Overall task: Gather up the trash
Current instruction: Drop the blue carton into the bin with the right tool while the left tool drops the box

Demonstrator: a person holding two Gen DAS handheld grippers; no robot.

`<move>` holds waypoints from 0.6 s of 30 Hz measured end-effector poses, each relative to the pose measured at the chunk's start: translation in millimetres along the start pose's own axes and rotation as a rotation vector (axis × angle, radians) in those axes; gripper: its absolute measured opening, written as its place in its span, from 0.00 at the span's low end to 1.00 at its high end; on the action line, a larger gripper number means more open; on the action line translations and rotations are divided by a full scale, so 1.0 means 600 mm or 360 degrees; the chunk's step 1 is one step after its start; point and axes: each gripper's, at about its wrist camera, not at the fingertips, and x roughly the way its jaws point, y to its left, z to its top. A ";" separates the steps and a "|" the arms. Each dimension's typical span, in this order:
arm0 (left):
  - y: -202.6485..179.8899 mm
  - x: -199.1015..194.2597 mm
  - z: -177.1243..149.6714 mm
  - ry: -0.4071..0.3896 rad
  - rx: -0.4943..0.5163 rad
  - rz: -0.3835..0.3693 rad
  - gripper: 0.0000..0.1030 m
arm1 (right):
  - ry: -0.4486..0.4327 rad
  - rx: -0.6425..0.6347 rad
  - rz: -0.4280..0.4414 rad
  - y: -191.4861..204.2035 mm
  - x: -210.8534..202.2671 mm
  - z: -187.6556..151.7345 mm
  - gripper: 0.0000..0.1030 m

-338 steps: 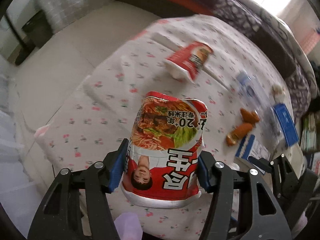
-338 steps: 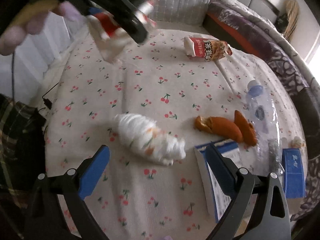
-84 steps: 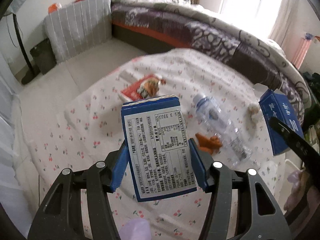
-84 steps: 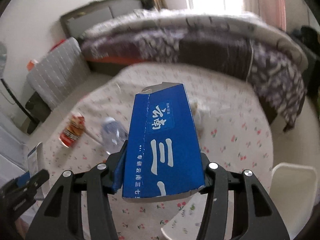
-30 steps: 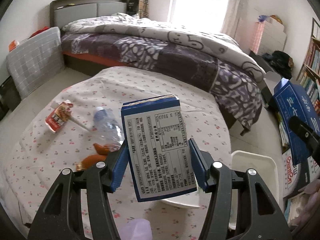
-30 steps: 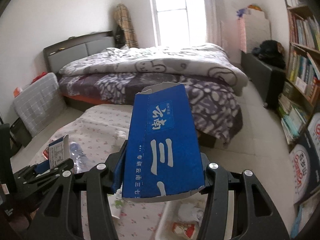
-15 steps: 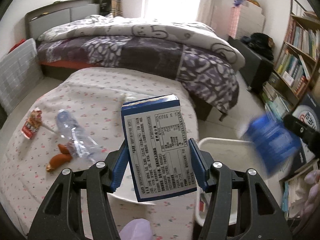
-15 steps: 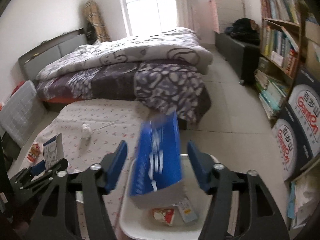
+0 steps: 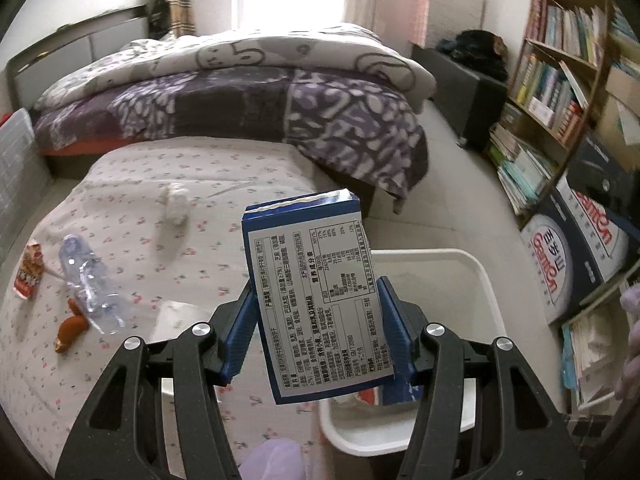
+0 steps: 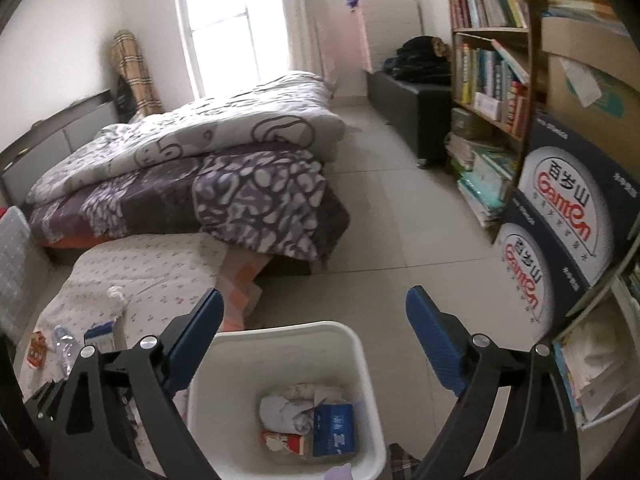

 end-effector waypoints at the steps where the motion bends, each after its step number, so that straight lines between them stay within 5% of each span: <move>1: -0.007 0.001 0.000 0.0003 0.0012 -0.0011 0.54 | -0.0004 0.0023 -0.0009 -0.007 0.000 0.002 0.91; 4: -0.027 0.004 -0.002 0.0014 0.0046 -0.0082 0.55 | -0.0013 0.0063 -0.0039 -0.021 -0.001 0.006 0.92; 8: -0.046 0.002 -0.004 0.0022 0.0075 -0.0154 0.75 | 0.0000 0.0111 -0.0058 -0.035 0.004 0.009 0.93; 18: -0.019 -0.001 -0.004 0.0028 0.0046 -0.0050 0.84 | 0.0018 0.0070 -0.0038 -0.009 0.009 0.007 0.93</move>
